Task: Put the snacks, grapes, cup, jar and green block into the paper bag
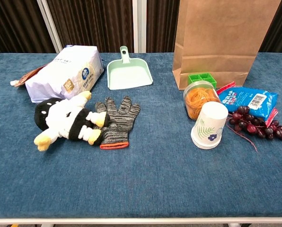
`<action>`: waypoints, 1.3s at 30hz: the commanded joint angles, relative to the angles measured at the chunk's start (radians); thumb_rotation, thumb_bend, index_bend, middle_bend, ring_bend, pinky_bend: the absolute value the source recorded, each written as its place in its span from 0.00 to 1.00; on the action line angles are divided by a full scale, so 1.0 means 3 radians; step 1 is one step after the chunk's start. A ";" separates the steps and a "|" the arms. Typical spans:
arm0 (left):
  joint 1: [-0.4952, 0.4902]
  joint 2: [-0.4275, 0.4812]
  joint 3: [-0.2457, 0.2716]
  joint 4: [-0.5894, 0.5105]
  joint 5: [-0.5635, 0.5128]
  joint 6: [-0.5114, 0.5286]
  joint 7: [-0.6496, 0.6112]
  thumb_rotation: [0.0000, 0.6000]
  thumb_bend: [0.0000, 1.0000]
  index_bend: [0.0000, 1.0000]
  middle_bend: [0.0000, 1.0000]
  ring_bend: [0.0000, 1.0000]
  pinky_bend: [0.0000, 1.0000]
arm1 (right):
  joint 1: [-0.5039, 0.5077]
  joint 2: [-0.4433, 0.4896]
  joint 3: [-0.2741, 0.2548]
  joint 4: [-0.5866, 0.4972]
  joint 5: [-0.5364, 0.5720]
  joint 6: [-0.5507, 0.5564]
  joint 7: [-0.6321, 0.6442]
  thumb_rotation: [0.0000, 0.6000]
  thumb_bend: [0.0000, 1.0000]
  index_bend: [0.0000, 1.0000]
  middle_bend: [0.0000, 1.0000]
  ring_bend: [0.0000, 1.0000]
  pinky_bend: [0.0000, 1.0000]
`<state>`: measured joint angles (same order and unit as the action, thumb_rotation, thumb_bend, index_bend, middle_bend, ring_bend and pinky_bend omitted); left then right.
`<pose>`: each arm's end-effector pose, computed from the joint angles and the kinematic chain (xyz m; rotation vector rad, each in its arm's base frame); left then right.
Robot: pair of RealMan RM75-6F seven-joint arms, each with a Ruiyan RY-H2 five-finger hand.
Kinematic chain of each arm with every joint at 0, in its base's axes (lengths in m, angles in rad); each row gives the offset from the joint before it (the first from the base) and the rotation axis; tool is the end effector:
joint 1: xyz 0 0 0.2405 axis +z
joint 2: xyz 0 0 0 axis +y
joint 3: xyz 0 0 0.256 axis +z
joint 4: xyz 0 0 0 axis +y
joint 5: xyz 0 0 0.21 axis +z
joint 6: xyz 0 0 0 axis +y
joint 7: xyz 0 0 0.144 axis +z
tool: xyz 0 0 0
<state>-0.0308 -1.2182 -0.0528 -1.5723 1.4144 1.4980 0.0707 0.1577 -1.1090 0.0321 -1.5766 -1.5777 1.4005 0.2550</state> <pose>-0.3295 0.1635 0.1369 -1.2775 -0.9554 -0.8192 -0.3019 -0.1992 0.1479 1.4714 -1.0759 1.0751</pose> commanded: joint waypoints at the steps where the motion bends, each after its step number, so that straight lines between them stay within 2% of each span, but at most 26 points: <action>1: 0.0006 -0.0008 0.0005 0.0005 -0.0020 -0.0013 -0.0009 1.00 0.05 0.24 0.20 0.12 0.15 | 0.0333 0.0003 0.0106 -0.0002 0.0182 -0.0538 -0.0438 1.00 0.11 0.06 0.18 0.00 0.10; 7: 0.0030 -0.0010 0.0014 0.0009 -0.0080 -0.0041 -0.0031 1.00 0.05 0.24 0.20 0.12 0.15 | 0.0836 -0.0252 0.0252 0.0287 0.0543 -0.1338 -0.0926 1.00 0.08 0.06 0.16 0.00 0.10; 13: 0.0043 -0.0006 0.0010 0.0011 -0.0124 -0.0058 -0.0037 1.00 0.05 0.24 0.20 0.12 0.15 | 0.1121 -0.0584 0.0281 0.0692 0.0774 -0.1745 -0.1260 1.00 0.08 0.06 0.16 0.00 0.10; 19: 0.0037 0.0007 -0.0003 0.0006 -0.0162 -0.0090 -0.0029 1.00 0.05 0.24 0.20 0.12 0.15 | 0.1271 -0.0814 0.0240 0.0992 0.0819 -0.1929 -0.1343 1.00 0.09 0.06 0.15 0.00 0.10; 27: 0.0036 0.0001 -0.0006 0.0009 -0.0186 -0.0113 -0.0024 1.00 0.05 0.24 0.20 0.12 0.15 | 0.1341 -0.1126 0.0167 0.1291 0.0636 -0.1819 -0.1242 1.00 0.11 0.09 0.17 0.00 0.09; 28: 0.0033 0.0001 -0.0009 0.0010 -0.0186 -0.0116 -0.0027 1.00 0.05 0.24 0.20 0.12 0.15 | 0.1344 -0.1190 0.0162 0.1363 0.0598 -0.1762 -0.1242 1.00 0.14 0.14 0.20 0.01 0.10; 30: 0.0034 0.0000 -0.0010 0.0013 -0.0182 -0.0112 -0.0035 1.00 0.05 0.24 0.20 0.12 0.15 | 0.1328 -0.1306 0.0159 0.1500 0.0486 -0.1563 -0.1200 1.00 0.20 0.31 0.30 0.09 0.21; 32: 0.0040 0.0002 -0.0009 0.0012 -0.0179 -0.0103 -0.0039 1.00 0.05 0.24 0.20 0.12 0.15 | 0.1300 -0.1379 0.0158 0.1604 0.0368 -0.1342 -0.1095 1.00 0.29 0.55 0.47 0.30 0.44; 34: 0.0048 0.0006 -0.0005 0.0012 -0.0177 -0.0095 -0.0042 1.00 0.05 0.24 0.20 0.12 0.15 | 0.1266 -0.1386 0.0164 0.1637 0.0257 -0.1116 -0.0893 1.00 0.33 0.67 0.55 0.42 0.57; 35: 0.0051 0.0008 -0.0003 0.0012 -0.0175 -0.0092 -0.0043 1.00 0.05 0.25 0.20 0.12 0.15 | 0.1253 -0.1365 0.0167 0.1629 0.0213 -0.1025 -0.0808 1.00 0.34 0.71 0.58 0.45 0.61; 39: 0.0056 0.0018 -0.0002 0.0010 -0.0162 -0.0083 -0.0056 1.00 0.05 0.25 0.20 0.12 0.15 | 0.1197 -0.1113 0.0179 0.1400 0.0021 -0.0652 -0.0527 1.00 0.35 0.75 0.62 0.48 0.62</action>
<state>-0.0142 -1.2130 -0.0533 -1.5691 1.3656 1.4730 0.0544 0.5326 -1.4857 0.0834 -1.1201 -1.5243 1.1376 0.0381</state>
